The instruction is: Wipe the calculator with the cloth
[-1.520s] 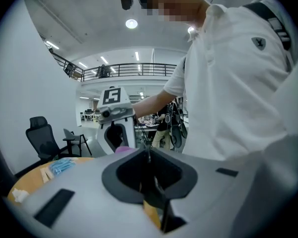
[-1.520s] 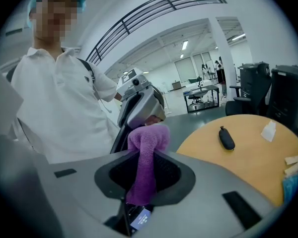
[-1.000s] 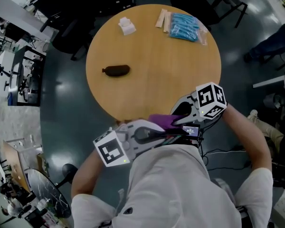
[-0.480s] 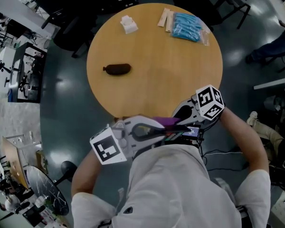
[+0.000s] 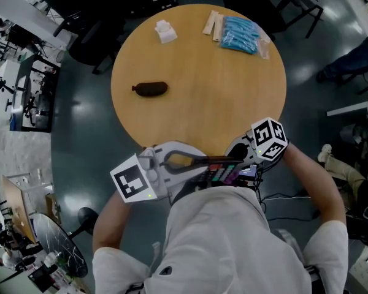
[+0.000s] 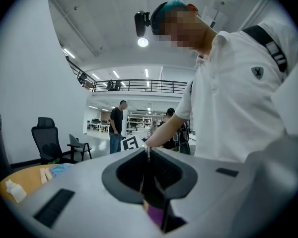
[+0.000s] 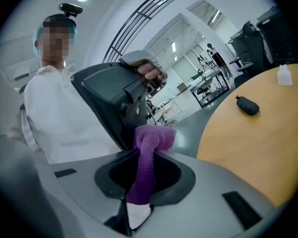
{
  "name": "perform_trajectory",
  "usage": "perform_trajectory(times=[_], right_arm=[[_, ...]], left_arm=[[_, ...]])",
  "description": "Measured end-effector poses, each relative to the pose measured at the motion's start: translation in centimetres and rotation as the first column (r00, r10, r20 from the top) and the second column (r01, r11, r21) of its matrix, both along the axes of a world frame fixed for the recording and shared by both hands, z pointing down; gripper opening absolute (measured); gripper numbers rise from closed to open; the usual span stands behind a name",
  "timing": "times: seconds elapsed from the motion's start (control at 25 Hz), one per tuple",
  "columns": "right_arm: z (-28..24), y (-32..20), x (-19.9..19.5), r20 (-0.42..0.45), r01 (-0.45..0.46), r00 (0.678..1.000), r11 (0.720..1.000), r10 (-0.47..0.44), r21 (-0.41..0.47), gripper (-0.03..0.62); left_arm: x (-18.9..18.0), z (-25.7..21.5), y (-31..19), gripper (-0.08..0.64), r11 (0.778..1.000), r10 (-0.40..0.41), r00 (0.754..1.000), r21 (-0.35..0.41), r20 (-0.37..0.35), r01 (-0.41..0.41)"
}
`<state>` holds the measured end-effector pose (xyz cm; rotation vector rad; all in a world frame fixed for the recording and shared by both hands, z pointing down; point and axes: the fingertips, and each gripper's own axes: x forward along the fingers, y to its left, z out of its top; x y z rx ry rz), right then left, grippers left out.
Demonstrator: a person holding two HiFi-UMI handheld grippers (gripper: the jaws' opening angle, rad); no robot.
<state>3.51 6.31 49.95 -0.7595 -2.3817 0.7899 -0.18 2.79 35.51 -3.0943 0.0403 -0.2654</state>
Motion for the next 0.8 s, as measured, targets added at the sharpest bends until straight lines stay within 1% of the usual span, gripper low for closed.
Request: perform_trajectory(times=[0.2,0.32,0.36,0.4,0.48,0.52,0.6,0.64,0.68,0.72,0.76,0.8], right_arm=[[1.3,1.4,0.4,-0.042,0.039,0.998,0.999,-0.038,0.030,0.072],[2.8,2.4,0.7,-0.104,0.070,0.993,0.994,-0.061,0.085,0.072],[3.6,2.5,1.0,-0.139,0.081,0.988,0.989,-0.064,0.122,0.072],[4.6,2.5,1.2,-0.177,0.091,0.982,0.982,-0.061,0.164,0.072],[6.3,1.9,1.8,-0.243,0.086,0.970,0.965,-0.024,0.249,0.072],[7.1,1.3,2.1,-0.269,0.068,0.963,0.954,0.013,0.292,0.072],[8.1,-0.7,2.7,-0.302,-0.003,0.945,0.923,0.129,0.386,0.072],[8.2,-1.8,3.0,-0.303,-0.058,0.931,0.900,0.205,0.432,0.072],[8.2,-3.1,3.1,-0.291,-0.126,0.912,0.871,0.290,0.475,0.072],[7.8,-4.3,3.1,-0.268,-0.203,0.886,0.835,0.379,0.511,0.072],[7.2,-5.4,3.1,-0.235,-0.284,0.853,0.792,0.467,0.541,0.072],[6.5,-6.5,3.1,-0.198,-0.363,0.812,0.740,0.550,0.566,0.072]], left_arm=[[0.2,0.2,0.2,0.044,1.000,0.002,1.000,-0.006,-0.001,-0.002],[-0.1,0.1,0.2,0.043,1.000,-0.001,1.000,0.002,0.003,0.001],[-0.3,0.1,0.1,0.044,1.000,-0.016,1.000,-0.013,0.003,0.016],[-0.6,0.3,-0.2,0.043,0.997,-0.048,0.999,-0.054,0.000,0.048],[-1.3,0.7,-1.1,0.043,0.979,-0.131,0.991,-0.157,-0.005,0.129],[-1.6,0.9,-1.5,0.044,0.972,-0.159,0.987,-0.176,-0.005,0.156],[-2.3,1.7,-2.3,0.044,0.962,-0.206,0.979,-0.185,0.002,0.203],[-2.6,2.3,-2.8,0.044,0.955,-0.233,0.972,-0.188,0.008,0.230],[-3.0,2.9,-3.3,0.044,0.947,-0.262,0.965,-0.188,0.011,0.260],[-3.5,3.7,-3.8,0.044,0.940,-0.292,0.956,-0.180,0.011,0.289],[-3.9,4.5,-4.4,0.044,0.932,-0.323,0.947,-0.169,0.009,0.319],[-4.3,5.3,-5.0,0.044,0.921,-0.356,0.935,-0.164,0.011,0.353]])
